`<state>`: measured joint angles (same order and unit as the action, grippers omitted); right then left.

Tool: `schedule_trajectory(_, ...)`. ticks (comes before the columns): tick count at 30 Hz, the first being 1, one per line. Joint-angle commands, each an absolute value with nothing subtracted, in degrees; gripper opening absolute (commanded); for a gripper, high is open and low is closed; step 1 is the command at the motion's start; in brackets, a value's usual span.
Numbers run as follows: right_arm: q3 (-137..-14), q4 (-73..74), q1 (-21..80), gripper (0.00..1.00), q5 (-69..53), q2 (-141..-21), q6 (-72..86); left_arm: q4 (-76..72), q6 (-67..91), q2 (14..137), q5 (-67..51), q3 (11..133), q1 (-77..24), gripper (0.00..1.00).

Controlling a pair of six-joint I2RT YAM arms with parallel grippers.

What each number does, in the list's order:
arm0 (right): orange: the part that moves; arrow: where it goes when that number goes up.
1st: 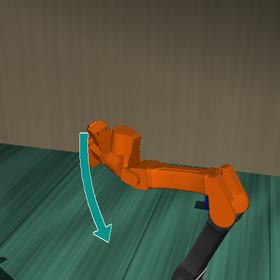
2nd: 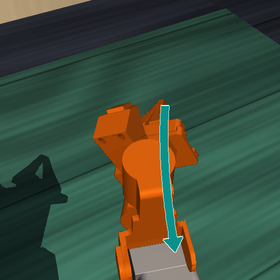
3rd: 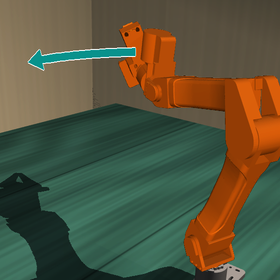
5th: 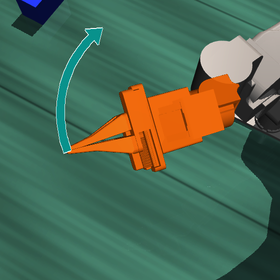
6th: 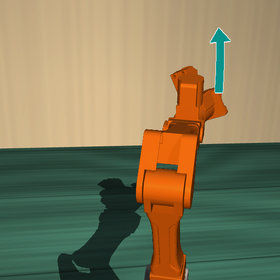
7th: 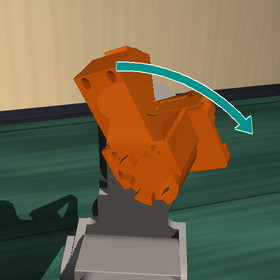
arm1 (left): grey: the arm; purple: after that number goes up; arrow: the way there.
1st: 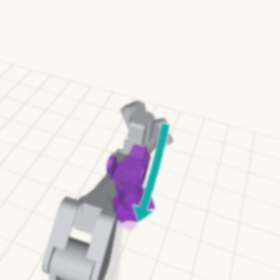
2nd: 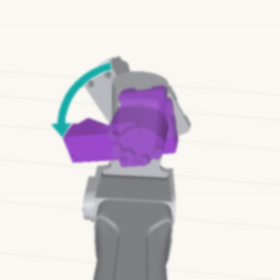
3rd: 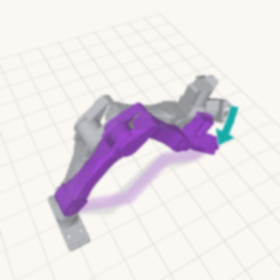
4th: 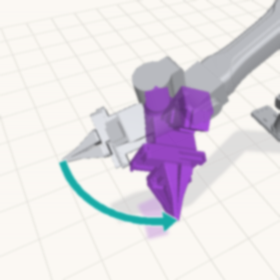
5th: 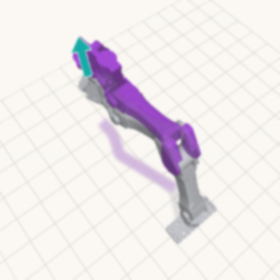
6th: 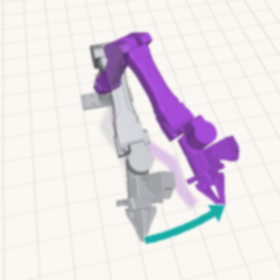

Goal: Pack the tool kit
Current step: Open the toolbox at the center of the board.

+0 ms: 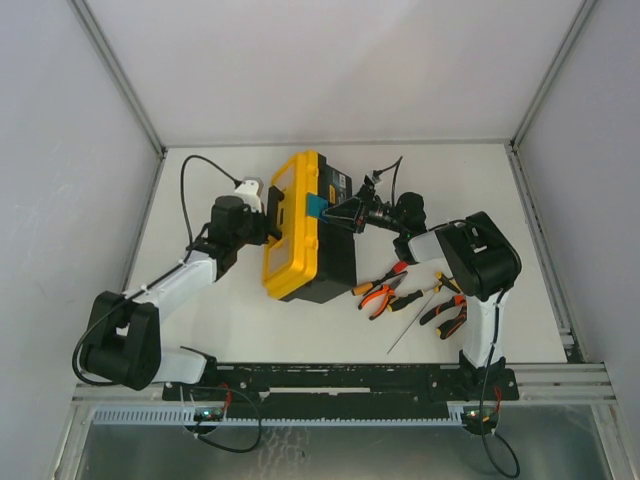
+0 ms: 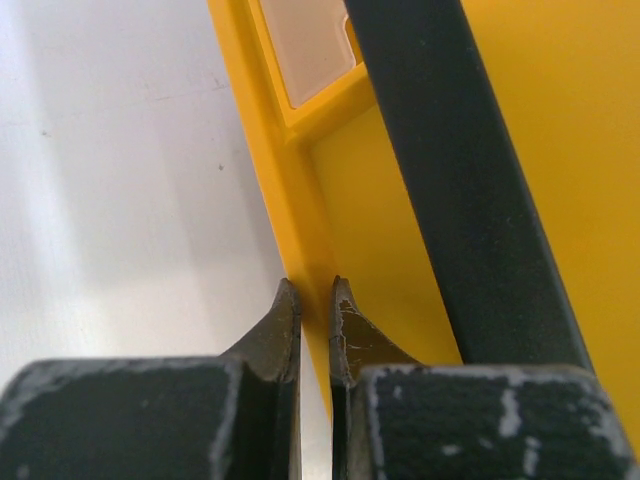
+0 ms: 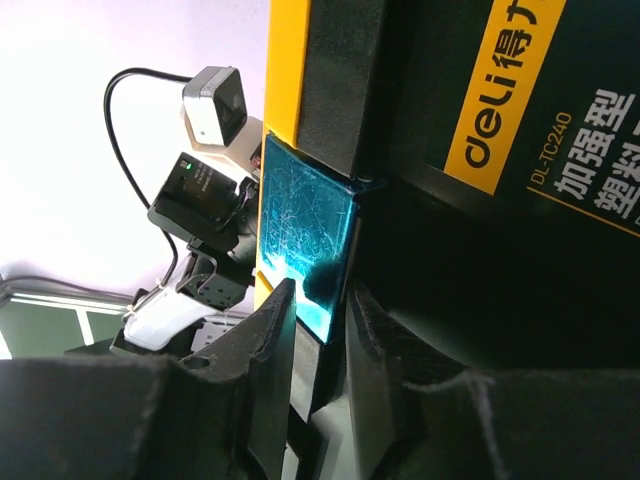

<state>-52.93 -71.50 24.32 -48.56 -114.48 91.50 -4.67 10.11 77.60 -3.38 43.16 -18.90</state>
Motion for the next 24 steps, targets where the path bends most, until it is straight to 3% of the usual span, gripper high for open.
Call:
schedule_trajectory(1,-59.1,-86.3,27.9,0.2,-48.2,-106.9,96.0,0.0,4.8,77.5,-10.8,42.8,-23.1,0.0)
schedule_trajectory(5,-59.2,-86.3,27.6,0.12,-48.2,-106.6,96.3,0.7,4.7,76.1,-9.2,43.1,-23.1,0.0)
schedule_trajectory(6,-59.2,-86.3,27.6,0.02,-48.2,-106.8,96.7,0.7,4.7,75.9,-9.3,43.2,-23.1,0.0)
schedule_trajectory(7,-59.2,-86.3,27.6,0.0,-48.2,-106.8,97.2,0.8,4.7,75.7,-9.1,43.2,-23.1,0.0)
schedule_trajectory(16,-59.2,-84.7,29.4,0.08,-50.0,-112.1,98.1,0.1,6.6,76.8,-6.2,42.5,-23.0,0.0)
schedule_trajectory(21,-59.7,-72.1,30.5,0.16,-49.6,-108.7,88.5,-0.4,6.3,77.2,-7.6,42.4,-23.0,0.0)
schedule_trajectory(24,-62.0,-71.2,31.1,0.08,-50.3,-107.6,88.0,-0.1,5.7,77.0,-8.0,42.8,-23.0,0.0)
